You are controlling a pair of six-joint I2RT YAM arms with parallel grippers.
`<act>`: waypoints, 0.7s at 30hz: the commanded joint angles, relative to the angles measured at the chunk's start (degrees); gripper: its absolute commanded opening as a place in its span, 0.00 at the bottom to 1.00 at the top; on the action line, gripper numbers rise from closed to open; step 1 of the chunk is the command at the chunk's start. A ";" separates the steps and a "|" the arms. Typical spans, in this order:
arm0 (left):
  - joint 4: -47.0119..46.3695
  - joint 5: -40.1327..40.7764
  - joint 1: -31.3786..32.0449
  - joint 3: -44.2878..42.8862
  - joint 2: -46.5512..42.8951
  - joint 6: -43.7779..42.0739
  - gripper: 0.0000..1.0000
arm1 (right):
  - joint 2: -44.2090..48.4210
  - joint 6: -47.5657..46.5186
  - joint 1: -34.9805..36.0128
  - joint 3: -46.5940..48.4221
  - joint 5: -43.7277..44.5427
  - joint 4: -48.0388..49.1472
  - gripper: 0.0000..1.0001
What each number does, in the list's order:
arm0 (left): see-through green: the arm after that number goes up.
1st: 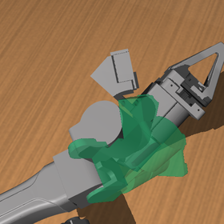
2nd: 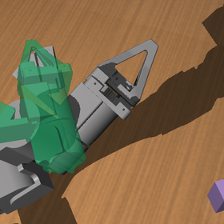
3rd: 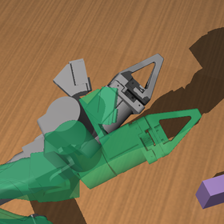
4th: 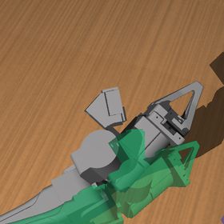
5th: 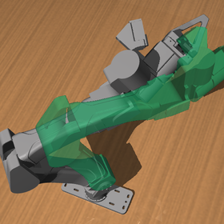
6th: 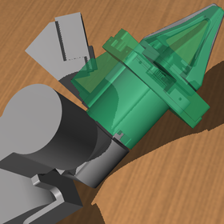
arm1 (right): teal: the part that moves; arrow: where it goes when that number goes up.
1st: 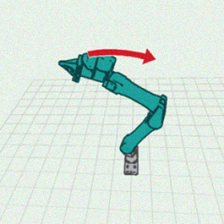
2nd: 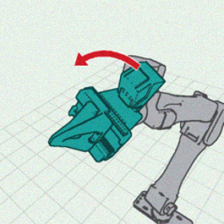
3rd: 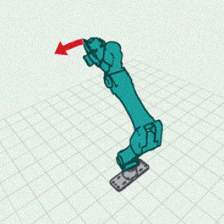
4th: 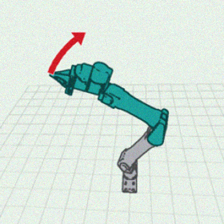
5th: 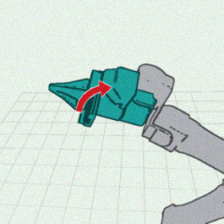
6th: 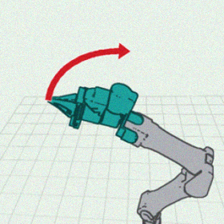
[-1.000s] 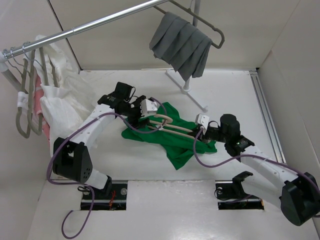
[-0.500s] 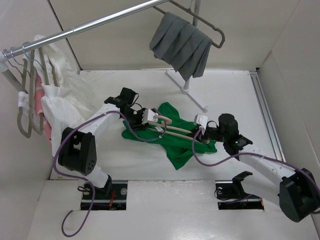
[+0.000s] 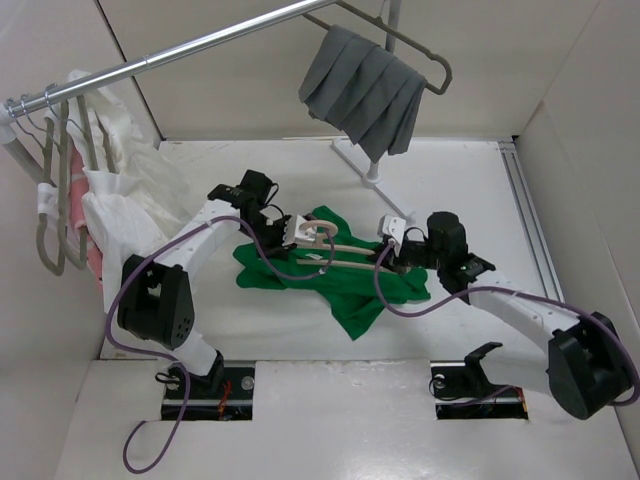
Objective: Place the t-shirt on the hanger
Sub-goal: Place tshirt on hanger
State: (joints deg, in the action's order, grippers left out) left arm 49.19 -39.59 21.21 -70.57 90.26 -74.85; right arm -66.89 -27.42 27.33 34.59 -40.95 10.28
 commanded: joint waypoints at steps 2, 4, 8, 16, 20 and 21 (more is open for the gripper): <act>2.31 -9.54 2.43 -2.21 -2.10 0.41 0.00 | -1.75 -0.79 2.29 3.29 -1.15 4.22 0.11; 3.72 -8.67 2.43 -2.21 -2.10 -2.14 0.00 | -1.75 -0.79 2.29 3.81 -1.15 1.68 0.55; 2.68 -3.48 2.43 0.42 -3.60 -6.27 0.00 | 2.90 -1.40 0.27 5.40 -3.35 -7.10 1.00; 0.29 4.26 2.43 5.78 -7.29 -13.03 0.00 | 12.58 -0.54 -2.37 13.92 3.74 -14.68 1.00; -0.85 4.79 2.43 5.79 -7.82 -13.04 0.00 | 2.59 4.47 -2.37 20.42 12.70 -14.68 1.00; -1.46 4.79 2.43 5.79 -7.82 -12.35 0.00 | -0.40 6.05 -0.89 22.08 14.74 -14.68 0.96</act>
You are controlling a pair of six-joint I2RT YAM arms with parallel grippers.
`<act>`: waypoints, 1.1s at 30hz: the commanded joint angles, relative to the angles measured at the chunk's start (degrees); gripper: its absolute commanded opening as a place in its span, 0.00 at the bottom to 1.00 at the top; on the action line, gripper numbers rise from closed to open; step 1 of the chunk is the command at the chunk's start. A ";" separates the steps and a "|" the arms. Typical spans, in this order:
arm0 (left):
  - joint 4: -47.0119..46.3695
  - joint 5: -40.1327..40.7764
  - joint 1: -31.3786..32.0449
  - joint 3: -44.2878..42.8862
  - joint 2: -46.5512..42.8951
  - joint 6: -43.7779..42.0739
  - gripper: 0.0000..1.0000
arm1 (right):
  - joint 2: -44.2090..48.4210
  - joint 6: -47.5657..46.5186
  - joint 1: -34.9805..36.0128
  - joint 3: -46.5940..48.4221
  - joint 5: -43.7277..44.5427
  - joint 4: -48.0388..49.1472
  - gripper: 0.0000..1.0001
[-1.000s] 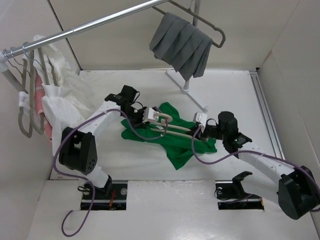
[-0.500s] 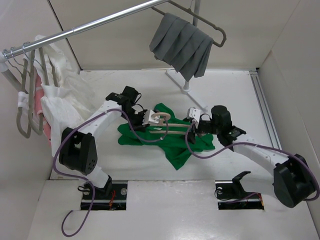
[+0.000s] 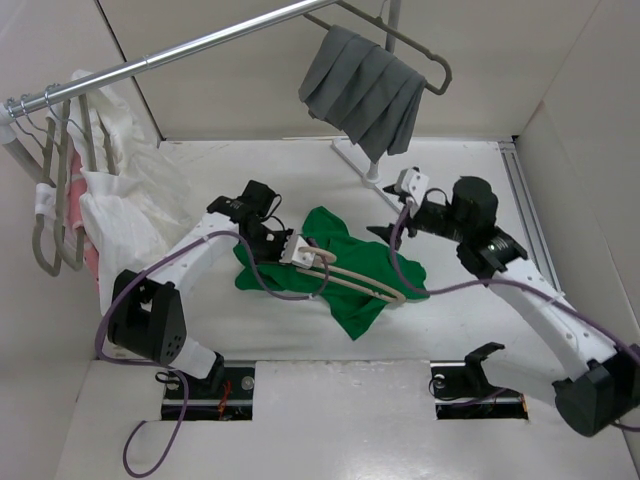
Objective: Place the t-shirt on the hanger
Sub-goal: Place tshirt on hanger
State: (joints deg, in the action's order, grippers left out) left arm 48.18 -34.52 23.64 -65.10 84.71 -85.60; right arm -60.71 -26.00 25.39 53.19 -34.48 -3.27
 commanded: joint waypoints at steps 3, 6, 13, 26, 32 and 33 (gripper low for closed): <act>-3.61 2.44 0.71 0.94 -2.27 2.36 0.00 | -18.80 10.34 3.61 10.95 12.59 -3.05 0.85; -5.81 3.23 0.71 2.25 -3.58 4.83 0.00 | -28.31 13.17 7.56 17.46 13.30 -4.90 0.84; -6.44 3.94 0.71 5.42 -5.43 4.83 0.00 | -41.49 11.77 12.31 27.13 15.06 -12.80 0.84; -8.37 3.94 0.71 6.48 -6.48 7.38 0.00 | -45.99 10.53 12.93 25.13 18.22 -19.85 0.70; -8.90 3.42 0.71 6.48 -6.48 7.91 0.00 | -49.94 9.21 12.06 25.74 9.88 -17.57 0.25; -8.90 3.41 0.71 6.48 -6.48 8.52 0.00 | -49.95 9.21 11.53 25.74 8.13 -16.95 0.18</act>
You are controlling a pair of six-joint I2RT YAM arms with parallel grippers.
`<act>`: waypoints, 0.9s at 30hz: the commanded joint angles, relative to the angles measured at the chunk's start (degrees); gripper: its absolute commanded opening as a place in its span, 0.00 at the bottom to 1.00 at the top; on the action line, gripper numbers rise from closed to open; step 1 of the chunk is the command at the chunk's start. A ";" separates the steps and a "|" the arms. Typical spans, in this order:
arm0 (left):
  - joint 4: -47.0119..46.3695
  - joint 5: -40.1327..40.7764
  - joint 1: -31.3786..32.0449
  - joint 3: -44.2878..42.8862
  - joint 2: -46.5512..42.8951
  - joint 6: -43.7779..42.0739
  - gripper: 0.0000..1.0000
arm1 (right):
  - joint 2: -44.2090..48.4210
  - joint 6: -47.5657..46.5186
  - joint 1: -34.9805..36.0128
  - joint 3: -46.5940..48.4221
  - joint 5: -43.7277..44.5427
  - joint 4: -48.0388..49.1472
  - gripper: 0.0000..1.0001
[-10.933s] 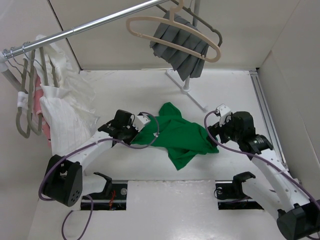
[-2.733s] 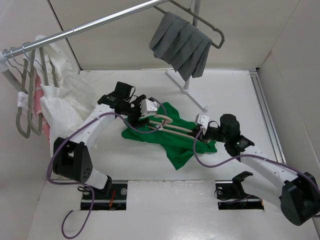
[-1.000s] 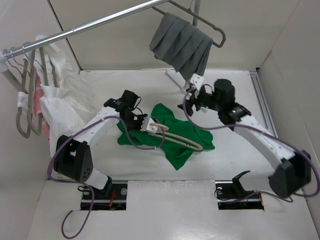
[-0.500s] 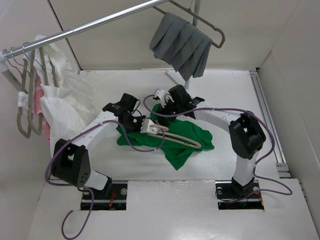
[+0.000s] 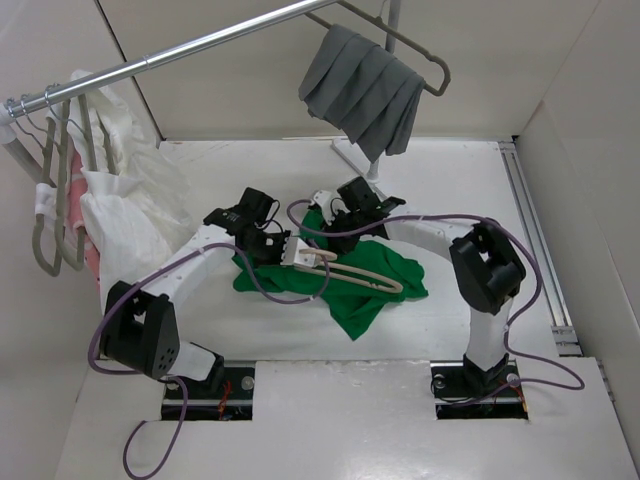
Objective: Place the t-shirt on the hanger
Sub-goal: Place tshirt on hanger
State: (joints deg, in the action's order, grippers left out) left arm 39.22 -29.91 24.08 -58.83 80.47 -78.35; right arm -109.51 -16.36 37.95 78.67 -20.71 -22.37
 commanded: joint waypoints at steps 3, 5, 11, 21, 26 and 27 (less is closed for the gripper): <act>0.06 -1.20 0.27 0.20 -2.86 1.88 0.00 | -0.53 0.18 -3.14 -2.37 -7.23 4.08 0.00; 0.06 -1.20 0.27 0.20 -2.86 4.50 0.00 | 1.31 1.50 -4.81 -4.83 -8.82 6.97 0.00; -0.46 -9.98 -7.64 -3.04 -2.86 8.56 0.00 | 14.75 2.03 -16.14 -19.50 -6.45 8.92 0.00; -8.18 -13.89 -13.26 -3.57 -2.33 23.05 0.00 | 29.26 -1.57 -33.81 -34.11 -12.07 10.77 0.00; -10.13 -4.64 -12.57 -2.35 -2.33 23.50 0.00 | 34.01 -2.62 -37.25 -35.87 -14.01 10.77 0.00; -11.17 -3.15 -12.56 -2.34 -2.33 24.63 0.00 | 34.54 -2.62 -37.25 -35.87 -14.53 10.77 0.00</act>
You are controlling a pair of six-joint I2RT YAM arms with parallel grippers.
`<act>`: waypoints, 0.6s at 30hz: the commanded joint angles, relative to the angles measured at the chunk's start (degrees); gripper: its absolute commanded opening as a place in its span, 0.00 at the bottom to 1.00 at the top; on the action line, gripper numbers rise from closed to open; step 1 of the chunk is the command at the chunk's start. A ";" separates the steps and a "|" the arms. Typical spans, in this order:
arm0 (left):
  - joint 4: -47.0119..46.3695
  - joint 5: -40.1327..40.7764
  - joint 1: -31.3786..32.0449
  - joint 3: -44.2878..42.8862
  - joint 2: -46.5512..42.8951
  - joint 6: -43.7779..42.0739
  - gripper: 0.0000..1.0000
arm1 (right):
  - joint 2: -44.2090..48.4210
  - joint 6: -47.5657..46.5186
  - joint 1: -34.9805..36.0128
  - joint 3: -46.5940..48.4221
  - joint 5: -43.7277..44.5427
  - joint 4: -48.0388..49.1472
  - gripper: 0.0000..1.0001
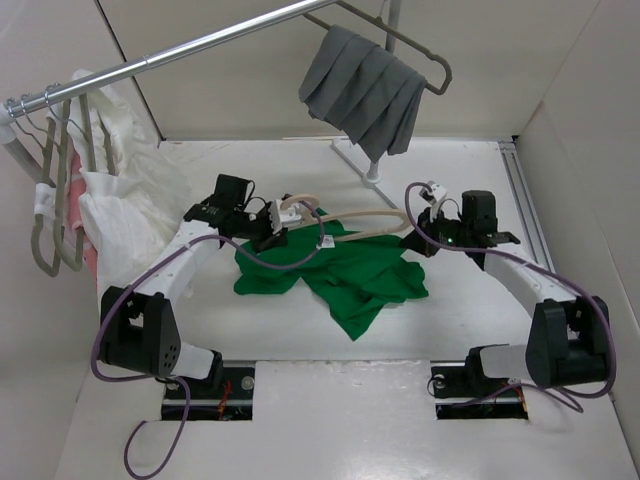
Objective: Place the t-shirt on the hanger
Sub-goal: Place tshirt on hanger
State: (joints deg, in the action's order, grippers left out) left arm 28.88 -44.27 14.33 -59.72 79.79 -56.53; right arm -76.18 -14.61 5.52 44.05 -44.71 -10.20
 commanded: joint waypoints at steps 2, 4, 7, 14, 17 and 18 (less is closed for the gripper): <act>-2.60 14.89 -2.12 -1.45 -1.65 3.53 0.00 | 2.09 -4.37 -4.82 -0.64 8.86 -1.41 0.00; -3.13 17.45 -1.06 -0.83 -1.65 0.90 0.00 | 4.28 -4.37 -4.82 -0.03 8.33 -1.41 0.00; -4.19 21.50 0.34 1.18 -2.18 -0.59 0.00 | 7.00 -5.07 -4.82 1.38 7.79 -2.72 0.00; -3.56 22.55 1.05 3.03 -2.18 -5.61 0.00 | 10.08 -8.14 -7.45 3.40 7.09 -7.20 0.00; -5.15 26.07 1.05 3.83 -1.65 -4.73 0.00 | 10.70 -10.87 -7.45 4.98 5.78 -9.30 0.00; -5.68 26.95 1.05 3.83 -0.09 -4.73 0.00 | 11.49 -12.88 -7.45 6.03 5.77 -10.10 0.00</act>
State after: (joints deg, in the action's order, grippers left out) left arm 21.80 -32.53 18.65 -56.69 79.79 -60.38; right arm -67.09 -20.21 2.26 46.09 -46.26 -16.53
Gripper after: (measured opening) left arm 0.076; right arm 0.030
